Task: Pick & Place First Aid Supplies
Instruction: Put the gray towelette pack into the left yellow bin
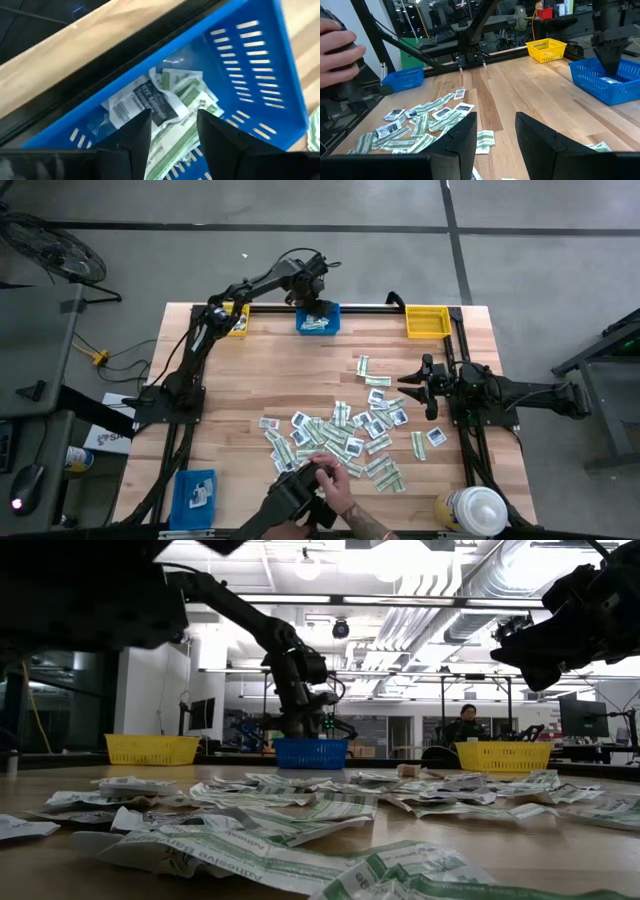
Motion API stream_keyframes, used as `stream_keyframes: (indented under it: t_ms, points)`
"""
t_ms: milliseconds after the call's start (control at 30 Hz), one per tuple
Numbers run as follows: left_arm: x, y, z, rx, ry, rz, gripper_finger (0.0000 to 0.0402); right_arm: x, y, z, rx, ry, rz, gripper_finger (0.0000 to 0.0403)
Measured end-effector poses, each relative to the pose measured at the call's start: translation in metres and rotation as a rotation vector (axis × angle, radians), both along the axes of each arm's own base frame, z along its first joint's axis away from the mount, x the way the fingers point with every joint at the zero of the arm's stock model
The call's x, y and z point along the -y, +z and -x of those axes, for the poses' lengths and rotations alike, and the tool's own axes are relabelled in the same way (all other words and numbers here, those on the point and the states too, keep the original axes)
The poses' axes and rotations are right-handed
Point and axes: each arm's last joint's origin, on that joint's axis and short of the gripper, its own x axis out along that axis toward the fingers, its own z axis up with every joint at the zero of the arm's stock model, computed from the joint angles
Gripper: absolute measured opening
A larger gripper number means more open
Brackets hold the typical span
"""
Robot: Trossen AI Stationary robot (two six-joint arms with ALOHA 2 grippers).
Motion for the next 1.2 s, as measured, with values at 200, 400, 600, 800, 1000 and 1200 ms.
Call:
stream_keyframes:
  t_ms: [200, 400, 600, 800, 1000, 1200]
  points:
    - [-0.003, 0.0, -0.001, -0.006, 0.03, -0.04, 0.0157, 0.0, 0.0, 0.0, -0.001, 0.0, 0.0, 0.0129]
    - [0.004, -0.001, -0.007, -0.016, 0.011, -0.051, 0.0156, 0.0, 0.0, 0.0, 0.0, 0.0, 0.0, 0.0129]
    - [0.011, -0.006, -0.014, -0.045, 0.003, -0.071, 0.0156, 0.0, 0.0, 0.0, 0.0, 0.0, 0.0, 0.0129]
    - [0.013, -0.019, -0.018, -0.095, 0.005, -0.089, 0.0156, 0.0, 0.0, 0.0, 0.0, 0.0, 0.0, 0.0129]
    - [0.013, -0.024, -0.019, -0.126, -0.01, -0.118, 0.0156, 0.0, 0.0, 0.0, 0.0, 0.0, 0.0, 0.0129]
    - [0.013, -0.025, -0.019, -0.137, -0.01, -0.126, 0.0153, 0.0, 0.0, 0.0, 0.0, 0.0, 0.0, 0.0129]
